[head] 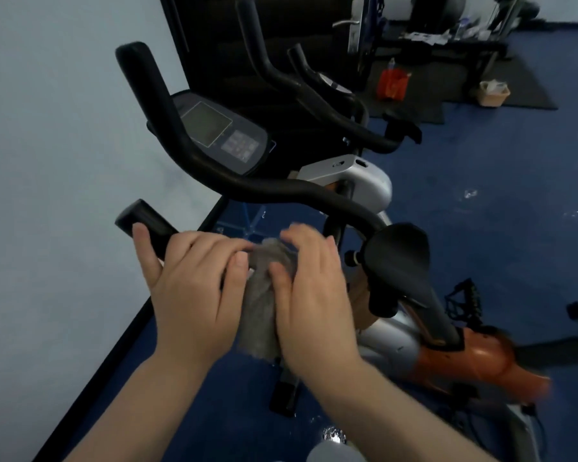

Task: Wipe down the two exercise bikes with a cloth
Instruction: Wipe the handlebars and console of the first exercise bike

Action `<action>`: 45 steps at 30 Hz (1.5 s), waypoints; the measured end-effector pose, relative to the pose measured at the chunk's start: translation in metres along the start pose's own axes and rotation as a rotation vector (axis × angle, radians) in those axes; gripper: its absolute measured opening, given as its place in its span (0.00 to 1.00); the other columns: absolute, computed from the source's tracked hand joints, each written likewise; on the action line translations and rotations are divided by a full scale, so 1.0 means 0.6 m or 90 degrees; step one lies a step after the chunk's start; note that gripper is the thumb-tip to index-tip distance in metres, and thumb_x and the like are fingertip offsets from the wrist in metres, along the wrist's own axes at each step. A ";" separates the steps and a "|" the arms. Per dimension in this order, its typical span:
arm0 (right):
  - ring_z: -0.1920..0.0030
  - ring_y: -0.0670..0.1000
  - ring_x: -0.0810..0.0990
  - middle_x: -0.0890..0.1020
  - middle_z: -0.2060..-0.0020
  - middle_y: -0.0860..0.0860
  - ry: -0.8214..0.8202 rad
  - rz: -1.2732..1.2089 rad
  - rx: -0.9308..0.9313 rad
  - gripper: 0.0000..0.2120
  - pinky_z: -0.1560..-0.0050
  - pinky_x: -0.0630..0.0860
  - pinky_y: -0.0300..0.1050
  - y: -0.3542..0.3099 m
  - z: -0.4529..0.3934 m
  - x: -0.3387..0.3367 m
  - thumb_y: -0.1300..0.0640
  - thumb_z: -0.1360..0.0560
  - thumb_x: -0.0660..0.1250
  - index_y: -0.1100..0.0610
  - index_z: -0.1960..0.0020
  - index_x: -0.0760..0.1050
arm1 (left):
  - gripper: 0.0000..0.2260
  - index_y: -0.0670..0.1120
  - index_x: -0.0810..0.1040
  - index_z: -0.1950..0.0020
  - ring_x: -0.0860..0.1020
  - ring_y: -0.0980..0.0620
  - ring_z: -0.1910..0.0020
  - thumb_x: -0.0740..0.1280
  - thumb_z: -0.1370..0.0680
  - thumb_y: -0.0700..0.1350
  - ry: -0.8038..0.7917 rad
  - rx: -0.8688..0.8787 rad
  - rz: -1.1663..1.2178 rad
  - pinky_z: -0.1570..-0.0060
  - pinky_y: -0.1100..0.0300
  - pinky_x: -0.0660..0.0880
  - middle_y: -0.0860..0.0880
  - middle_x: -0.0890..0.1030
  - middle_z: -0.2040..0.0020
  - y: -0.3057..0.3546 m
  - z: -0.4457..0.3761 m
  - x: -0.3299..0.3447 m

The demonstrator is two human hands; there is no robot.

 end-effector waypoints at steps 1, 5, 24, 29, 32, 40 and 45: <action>0.29 0.46 0.64 0.71 0.34 0.47 -0.007 0.008 -0.020 0.17 0.24 0.49 0.47 -0.005 0.022 0.007 0.52 0.21 0.54 0.53 0.34 0.67 | 0.19 0.49 0.83 0.55 0.75 0.53 0.49 0.53 0.19 0.48 -0.001 0.000 -0.012 0.25 0.46 0.38 0.55 0.82 0.59 -0.001 0.001 0.000; 0.29 0.45 0.62 0.71 0.32 0.49 -0.085 0.083 -0.039 0.19 0.25 0.47 0.43 0.020 0.019 -0.008 0.51 0.19 0.53 0.54 0.31 0.67 | 0.19 0.50 0.81 0.60 0.75 0.53 0.50 0.52 0.18 0.47 0.005 0.015 -0.039 0.26 0.46 0.38 0.56 0.80 0.61 -0.005 0.001 0.000; 0.27 0.33 0.36 0.37 0.25 0.34 -0.060 -0.153 0.172 0.31 0.36 0.40 0.28 0.048 0.014 0.007 0.43 0.20 0.51 0.40 0.25 0.36 | 0.20 0.52 0.81 0.58 0.74 0.55 0.49 0.50 0.18 0.50 0.004 0.010 -0.020 0.26 0.45 0.38 0.58 0.79 0.60 -0.006 0.005 0.002; 0.25 0.36 0.43 0.48 0.24 0.37 -0.017 -0.162 0.150 0.23 0.28 0.47 0.36 0.054 -0.013 -0.008 0.54 0.18 0.54 0.46 0.25 0.55 | 0.17 0.50 0.82 0.57 0.75 0.55 0.48 0.54 0.19 0.47 0.005 0.016 -0.002 0.26 0.46 0.38 0.57 0.80 0.58 -0.004 0.005 0.000; 0.25 0.36 0.46 0.55 0.26 0.33 -0.049 -0.099 0.061 0.21 0.29 0.48 0.36 0.016 0.056 0.004 0.48 0.20 0.52 0.40 0.28 0.58 | 0.14 0.48 0.81 0.52 0.77 0.55 0.42 0.55 0.20 0.45 0.037 0.025 0.100 0.25 0.47 0.43 0.55 0.81 0.48 -0.012 0.007 -0.017; 0.58 0.48 0.76 0.80 0.55 0.44 -0.132 0.142 -0.105 0.25 0.57 0.69 0.43 -0.022 -0.007 -0.007 0.41 0.20 0.45 0.44 0.26 0.61 | 0.16 0.39 0.76 0.37 0.64 0.46 0.25 0.56 0.21 0.41 0.111 0.016 0.148 0.27 0.54 0.59 0.43 0.71 0.30 -0.055 -0.010 -0.074; 0.63 0.51 0.79 0.79 0.53 0.46 -0.092 0.139 -0.119 0.22 0.68 0.69 0.44 -0.112 -0.046 0.064 0.41 0.21 0.41 0.44 0.35 0.65 | 0.18 0.38 0.71 0.31 0.69 0.52 0.29 0.54 0.19 0.41 0.096 -0.074 0.274 0.31 0.62 0.64 0.45 0.72 0.30 -0.070 -0.003 -0.074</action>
Point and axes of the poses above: each hand's wrist, its own z-axis away from the middle knuckle, its own x-axis out of the palm, y = z × x, the point moved 4 cm from there along -z, towards the middle knuckle
